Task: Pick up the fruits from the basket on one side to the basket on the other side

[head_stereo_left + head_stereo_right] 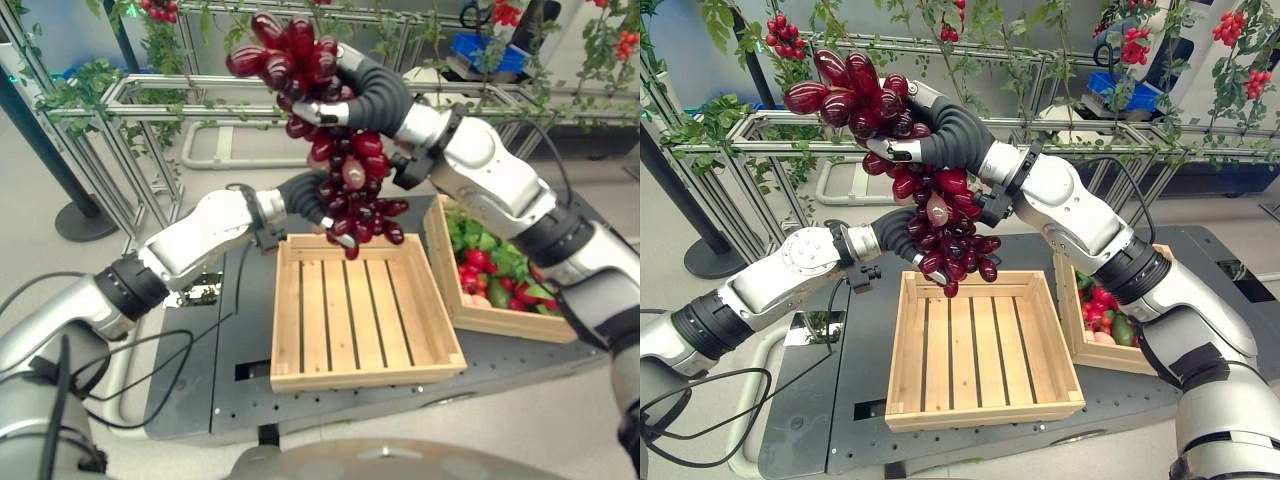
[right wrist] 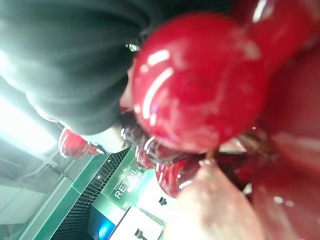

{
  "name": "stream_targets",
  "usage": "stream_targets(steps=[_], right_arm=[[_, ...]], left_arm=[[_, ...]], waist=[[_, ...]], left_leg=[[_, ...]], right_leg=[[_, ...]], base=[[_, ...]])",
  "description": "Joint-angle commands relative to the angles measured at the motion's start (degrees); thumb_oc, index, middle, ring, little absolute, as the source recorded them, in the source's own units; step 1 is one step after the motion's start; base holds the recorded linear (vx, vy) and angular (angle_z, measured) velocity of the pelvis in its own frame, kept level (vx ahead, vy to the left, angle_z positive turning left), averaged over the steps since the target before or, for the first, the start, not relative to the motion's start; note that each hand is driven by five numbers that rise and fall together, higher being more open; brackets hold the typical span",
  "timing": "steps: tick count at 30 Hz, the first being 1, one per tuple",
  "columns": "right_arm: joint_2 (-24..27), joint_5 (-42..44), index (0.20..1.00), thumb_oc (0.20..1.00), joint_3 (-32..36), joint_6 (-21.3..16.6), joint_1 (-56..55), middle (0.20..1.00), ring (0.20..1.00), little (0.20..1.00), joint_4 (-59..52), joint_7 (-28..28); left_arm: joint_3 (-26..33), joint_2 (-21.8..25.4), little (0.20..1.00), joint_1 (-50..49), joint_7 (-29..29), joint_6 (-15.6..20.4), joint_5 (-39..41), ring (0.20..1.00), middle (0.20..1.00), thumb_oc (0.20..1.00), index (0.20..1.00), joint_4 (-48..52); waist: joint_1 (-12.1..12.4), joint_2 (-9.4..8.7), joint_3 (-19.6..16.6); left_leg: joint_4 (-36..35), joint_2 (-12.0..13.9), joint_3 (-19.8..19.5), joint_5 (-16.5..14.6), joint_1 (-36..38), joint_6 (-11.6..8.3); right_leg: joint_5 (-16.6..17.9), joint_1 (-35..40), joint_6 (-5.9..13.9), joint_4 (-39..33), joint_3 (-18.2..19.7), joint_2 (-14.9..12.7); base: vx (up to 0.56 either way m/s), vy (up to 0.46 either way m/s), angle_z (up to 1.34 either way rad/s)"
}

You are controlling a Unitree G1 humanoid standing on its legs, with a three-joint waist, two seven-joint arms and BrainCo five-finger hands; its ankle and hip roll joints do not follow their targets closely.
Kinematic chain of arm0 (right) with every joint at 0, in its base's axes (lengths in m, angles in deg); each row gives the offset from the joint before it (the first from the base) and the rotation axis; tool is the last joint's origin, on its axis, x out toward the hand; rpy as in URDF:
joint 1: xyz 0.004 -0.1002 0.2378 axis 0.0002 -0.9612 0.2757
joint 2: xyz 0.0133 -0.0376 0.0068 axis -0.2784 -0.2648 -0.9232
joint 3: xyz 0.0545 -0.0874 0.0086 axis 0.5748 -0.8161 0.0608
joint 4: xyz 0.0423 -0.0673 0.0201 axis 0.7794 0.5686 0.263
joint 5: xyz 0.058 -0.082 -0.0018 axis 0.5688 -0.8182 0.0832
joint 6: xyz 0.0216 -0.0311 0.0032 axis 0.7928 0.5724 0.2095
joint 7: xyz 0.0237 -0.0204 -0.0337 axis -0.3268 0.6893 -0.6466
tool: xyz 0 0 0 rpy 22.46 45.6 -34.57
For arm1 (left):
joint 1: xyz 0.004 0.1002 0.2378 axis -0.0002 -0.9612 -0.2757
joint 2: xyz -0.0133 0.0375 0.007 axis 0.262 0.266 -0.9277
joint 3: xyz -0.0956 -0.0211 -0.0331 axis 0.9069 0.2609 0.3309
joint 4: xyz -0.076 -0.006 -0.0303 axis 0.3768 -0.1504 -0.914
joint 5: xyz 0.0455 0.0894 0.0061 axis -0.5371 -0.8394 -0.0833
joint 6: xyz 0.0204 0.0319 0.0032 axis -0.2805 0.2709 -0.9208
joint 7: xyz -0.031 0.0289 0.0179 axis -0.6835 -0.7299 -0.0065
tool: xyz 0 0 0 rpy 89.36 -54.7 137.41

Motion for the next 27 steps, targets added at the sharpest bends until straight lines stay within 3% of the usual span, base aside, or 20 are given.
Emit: stream_targets(steps=[1, 7, 10, 17, 26, 27], right_arm=[[0.65, 5.12, 0.2, 0.2, 0.9, -1.83, 1.03, 0.2, 0.2, 0.2, -0.51, 0.31], [0.98, 6.07, 0.2, 0.2, 0.91, -2.07, 0.25, 0.2, 0.2, 0.2, -0.25, 0.09], [0.36, 6.32, 0.2, 0.2, 1.6, -2.04, -0.78, 0.2, 0.2, 0.2, -0.29, -0.2], [-1.78, 6.32, 0.2, 0.2, 3.11, -1.84, -2.19, 0.2, 0.2, 0.2, 0.56, -0.41], [-4.45, 6.14, 0.2, 0.2, 3.27, -1.65, -2.86, 0.2, 0.2, 0.2, 1.12, -0.38], [-4.78, 6.16, 0.2, 0.2, 3.26, -1.63, -2.85, 0.2, 0.2, 0.2, 1.16, -0.34]], left_arm=[[2.05, 0.96, 1.0, 1.23, 3.96, -0.31, 11.16, 1.0, 1.0, 1.0, 1.0, 1.03], [3.3, 1.12, 1.0, -5.22, 6.68, -3.94, 19.03, 1.0, 1.0, 1.0, 1.0, 1.58], [5.58, -1.02, 1.0, -9.7, 7.97, -5.73, 21.66, 1.0, 1.0, 1.0, 1.0, 1.57], [6.97, -4.83, 1.0, -13.99, 8.76, -6.84, 23.01, 1.0, 1.0, 1.0, 1.0, 1.5], [4.48, -8.25, 1.0, -13.75, 8.43, -6.6, 21.93, 1.0, 1.0, 1.0, 1.0, 1.27], [4.23, -8.53, 0.777, -13.56, 8.37, -6.54, 21.73, 0.777, 0.777, 0.777, 0.777, 1.06]], waist=[[1.25, 1.0, -2.1], [1.16, 1.07, -2.07], [1.21, 0.87, -1.98], [1.3, 0.66, -1.99], [1.23, 0.54, -1.81], [1.19, 0.58, -1.79]], left_leg=[[4.44, 2.26, 0.68, -9.9, 4.79, -0.72], [4.43, 2.37, 0.79, -9.97, 4.97, -0.74], [4.53, 2.39, 0.76, -10.04, 5.01, -0.73], [4.52, 2.47, 0.8, -10.02, 4.95, -0.64], [4.56, 2.42, 0.7, -10.0, 4.8, -0.57], [4.55, 2.41, 0.68, -10.0, 4.8, -0.55]], right_leg=[[5.42, -5.9, 7.24, 4.33, 0.61, -3.51], [5.39, -5.94, 7.21, 4.4, 0.74, -3.47], [5.3, -5.93, 7.11, 4.41, 0.86, -3.43], [5.14, -5.96, 6.96, 4.49, 0.91, -3.33], [5.12, -6.03, 6.84, 4.44, 0.92, -3.32], [5.12, -6.02, 6.83, 4.43, 0.93, -3.33]], base=[[0.0, 0.0, 0.0], [0.0, 0.0, 0.0], [0.0, 0.0, 0.0], [0.0, 0.0, 0.0], [0.0, 0.0, 0.0], [0.0, 0.0, 0.0]])
